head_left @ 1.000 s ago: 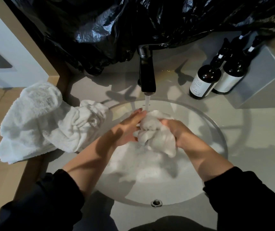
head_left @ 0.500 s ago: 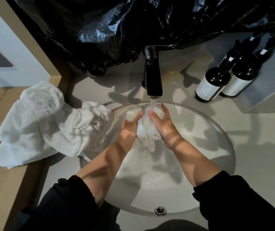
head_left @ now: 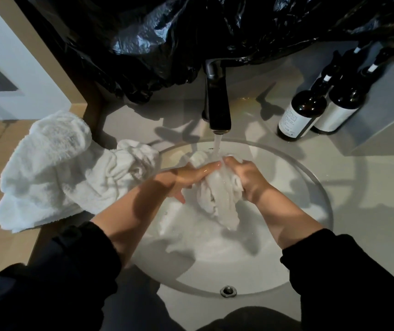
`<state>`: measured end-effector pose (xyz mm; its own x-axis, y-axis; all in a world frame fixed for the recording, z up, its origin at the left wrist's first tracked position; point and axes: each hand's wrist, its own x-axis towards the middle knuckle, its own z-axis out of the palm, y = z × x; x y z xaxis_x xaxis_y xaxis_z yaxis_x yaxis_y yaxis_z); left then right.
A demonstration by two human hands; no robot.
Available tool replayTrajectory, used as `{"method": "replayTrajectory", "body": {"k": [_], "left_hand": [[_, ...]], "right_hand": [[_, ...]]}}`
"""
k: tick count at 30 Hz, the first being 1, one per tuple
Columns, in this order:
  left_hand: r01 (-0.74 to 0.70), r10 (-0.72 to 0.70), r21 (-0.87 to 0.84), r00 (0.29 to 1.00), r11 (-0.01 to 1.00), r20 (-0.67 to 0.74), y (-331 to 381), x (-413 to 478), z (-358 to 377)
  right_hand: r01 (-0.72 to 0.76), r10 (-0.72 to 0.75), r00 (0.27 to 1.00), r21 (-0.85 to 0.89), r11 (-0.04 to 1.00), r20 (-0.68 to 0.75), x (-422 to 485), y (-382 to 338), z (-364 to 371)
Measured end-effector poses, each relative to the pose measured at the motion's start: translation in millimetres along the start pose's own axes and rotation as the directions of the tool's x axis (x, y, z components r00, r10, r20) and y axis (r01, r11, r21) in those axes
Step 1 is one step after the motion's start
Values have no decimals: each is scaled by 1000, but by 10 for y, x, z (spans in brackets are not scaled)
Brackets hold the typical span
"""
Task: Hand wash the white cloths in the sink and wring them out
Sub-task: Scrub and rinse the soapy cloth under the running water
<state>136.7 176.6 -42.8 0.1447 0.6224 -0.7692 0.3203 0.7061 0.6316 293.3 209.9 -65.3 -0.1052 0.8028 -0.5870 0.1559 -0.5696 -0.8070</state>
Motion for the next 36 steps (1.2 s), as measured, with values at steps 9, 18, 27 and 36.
{"method": "replayTrajectory", "body": {"k": [9,18,27,36], "left_hand": [[-420,370,-248,901,873,-225,-462,-198,242],[-315,182,-262,885,912,-430,-559,-162,310],[-290,222,-289,943,912,-247,-633,-245,89],[-293,186,-532,951,794,-245,-370,-406,48]], "right_hand": [[-210,248,920,-150,966,305,-345,206,-69],[201,-203,979,-152,968,3,-775,551,415],[79,-35,992,-379,922,122,-392,218,257],[-120,127,887,-44,992,444,-431,21,-138]]}}
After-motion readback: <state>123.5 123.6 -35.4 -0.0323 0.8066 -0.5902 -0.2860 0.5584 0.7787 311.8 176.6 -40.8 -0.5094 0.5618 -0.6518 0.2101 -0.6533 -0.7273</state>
